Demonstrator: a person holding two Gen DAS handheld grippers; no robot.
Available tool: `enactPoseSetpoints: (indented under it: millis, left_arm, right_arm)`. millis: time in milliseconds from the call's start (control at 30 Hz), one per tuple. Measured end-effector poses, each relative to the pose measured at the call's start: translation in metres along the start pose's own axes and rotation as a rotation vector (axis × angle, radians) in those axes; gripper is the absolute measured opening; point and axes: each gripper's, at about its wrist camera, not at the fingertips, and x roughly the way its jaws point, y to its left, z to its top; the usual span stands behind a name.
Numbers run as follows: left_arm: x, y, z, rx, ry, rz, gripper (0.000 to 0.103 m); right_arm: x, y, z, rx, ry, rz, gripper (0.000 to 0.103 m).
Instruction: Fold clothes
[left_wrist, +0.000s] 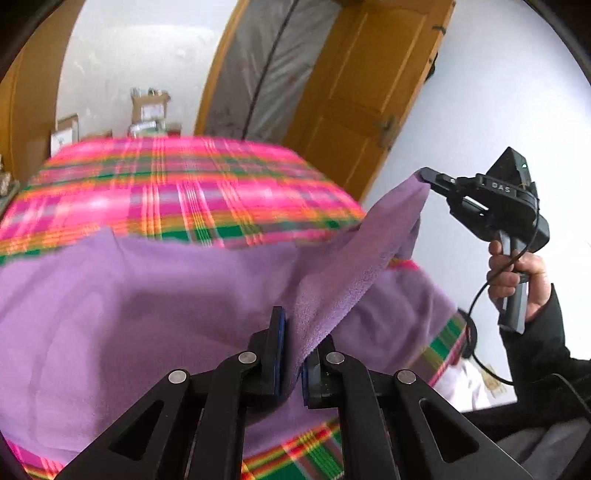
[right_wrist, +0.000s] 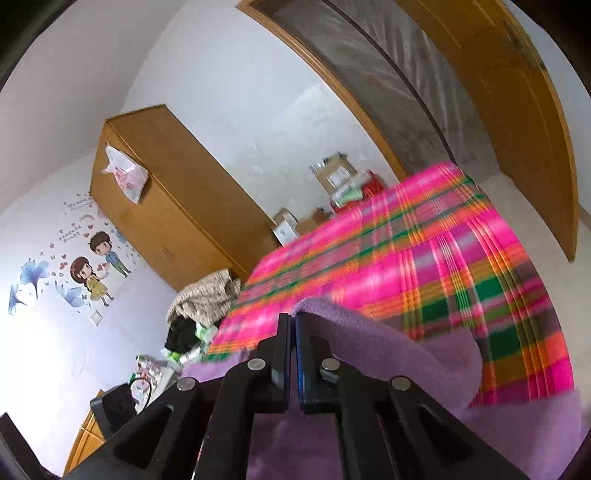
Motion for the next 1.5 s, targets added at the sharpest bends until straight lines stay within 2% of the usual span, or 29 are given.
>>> enactPoseSetpoints:
  millis: [233,333,433,567,667,733,800,900,1000,1100,1267,1300,1333,1367,1400,1500]
  left_arm:
    - [0.021,0.011,-0.026,-0.052,0.109,-0.047,0.007]
    - [0.023,0.01,-0.03,-0.054,0.126,-0.06,0.007]
    - [0.021,0.008,-0.031,-0.045,0.123,-0.065,0.007]
    - [0.021,0.008,-0.031,-0.032,0.131,-0.066,0.007]
    - [0.018,0.007,-0.031,-0.025,0.132,-0.069,0.007]
    - [0.017,0.007,-0.031,-0.02,0.132,-0.07,0.011]
    - [0.011,0.005,-0.027,-0.01,0.114,-0.065,0.016]
    - [0.0,0.003,-0.02,0.002,0.08,-0.051,0.022]
    - [-0.006,0.006,-0.014,-0.009,0.058,-0.022,0.024]
    - [-0.012,0.012,-0.009,-0.022,0.041,0.0,0.024]
    - [-0.025,0.021,-0.002,-0.038,0.0,-0.005,0.024]
    - [-0.026,0.023,0.0,-0.044,-0.006,-0.004,0.024]
    - [-0.026,0.025,0.001,-0.049,-0.009,0.002,0.024]
    - [-0.026,0.026,0.001,-0.054,-0.009,0.008,0.024]
    - [-0.024,0.027,0.002,-0.058,-0.006,0.011,0.024]
    - [-0.02,0.03,0.001,-0.068,0.005,0.012,0.024]
  right_arm:
    - [-0.002,-0.031,-0.037,0.045,0.128,-0.077,0.003]
    - [-0.002,-0.045,-0.053,0.063,0.184,-0.111,0.005]
    - [-0.003,-0.057,-0.067,0.078,0.234,-0.144,0.013]
    - [-0.017,-0.043,-0.047,0.008,0.131,-0.169,0.015]
    - [-0.017,-0.038,-0.035,-0.017,0.094,-0.159,0.016]
    - [-0.009,-0.035,-0.028,-0.031,0.093,-0.148,0.023]
    - [0.016,-0.03,-0.024,-0.07,0.151,-0.121,0.028]
    - [0.058,-0.02,-0.028,-0.16,0.27,-0.098,0.028]
    - [0.101,-0.011,-0.03,-0.296,0.389,-0.092,0.029]
    - [0.125,-0.009,-0.033,-0.409,0.472,-0.108,0.03]
    - [0.147,-0.013,-0.045,-0.501,0.579,-0.107,0.03]
    - [0.147,-0.014,-0.046,-0.504,0.583,-0.109,0.029]
    - [0.148,-0.016,-0.047,-0.507,0.586,-0.111,0.023]
    - [0.148,-0.017,-0.047,-0.511,0.588,-0.112,0.015]
    - [0.146,-0.017,-0.047,-0.517,0.582,-0.109,0.002]
    - [0.142,-0.009,-0.046,-0.548,0.564,-0.098,0.0]
